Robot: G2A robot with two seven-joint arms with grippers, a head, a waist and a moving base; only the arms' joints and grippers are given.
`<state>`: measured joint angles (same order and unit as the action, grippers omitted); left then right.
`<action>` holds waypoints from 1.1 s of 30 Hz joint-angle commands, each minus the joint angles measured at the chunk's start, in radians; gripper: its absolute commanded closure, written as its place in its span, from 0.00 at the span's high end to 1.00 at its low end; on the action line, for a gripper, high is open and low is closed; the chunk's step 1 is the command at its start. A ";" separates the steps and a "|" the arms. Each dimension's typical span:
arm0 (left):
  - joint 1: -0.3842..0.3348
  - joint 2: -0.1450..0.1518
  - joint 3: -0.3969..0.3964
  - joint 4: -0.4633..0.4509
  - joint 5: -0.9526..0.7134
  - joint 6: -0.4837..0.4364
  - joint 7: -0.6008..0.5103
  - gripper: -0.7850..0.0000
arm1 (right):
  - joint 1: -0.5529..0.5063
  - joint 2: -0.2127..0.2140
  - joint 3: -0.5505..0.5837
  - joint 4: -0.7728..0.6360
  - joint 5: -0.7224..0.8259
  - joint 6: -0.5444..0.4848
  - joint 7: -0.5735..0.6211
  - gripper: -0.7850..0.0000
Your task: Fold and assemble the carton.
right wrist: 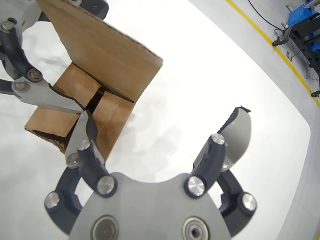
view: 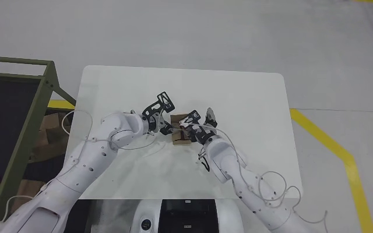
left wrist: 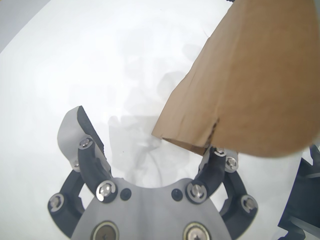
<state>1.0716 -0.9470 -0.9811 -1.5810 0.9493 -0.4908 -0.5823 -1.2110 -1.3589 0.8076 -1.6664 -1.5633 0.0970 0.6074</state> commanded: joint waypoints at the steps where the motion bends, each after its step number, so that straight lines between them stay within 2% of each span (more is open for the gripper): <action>1: -0.004 -0.002 0.000 0.004 -0.002 0.000 -0.003 1.00 | 0.002 -0.003 0.001 0.004 0.000 -0.003 0.001 1.00; 10: -0.012 -0.009 0.004 0.009 0.007 -0.009 -0.011 1.00 | 0.007 -0.014 0.002 0.006 -0.019 -0.006 0.018 1.00; 19: -0.009 -0.013 0.001 0.008 0.022 -0.009 -0.020 1.00 | -0.001 -0.027 0.002 0.004 -0.052 0.038 0.029 1.00; 33: -0.009 -0.021 -0.001 0.008 0.036 -0.001 -0.031 1.00 | -0.052 -0.031 0.058 -0.036 -0.041 0.037 0.018 1.00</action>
<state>1.0624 -0.9669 -0.9823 -1.5727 0.9844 -0.4934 -0.6129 -1.2599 -1.3893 0.8613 -1.7009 -1.6056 0.1342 0.6268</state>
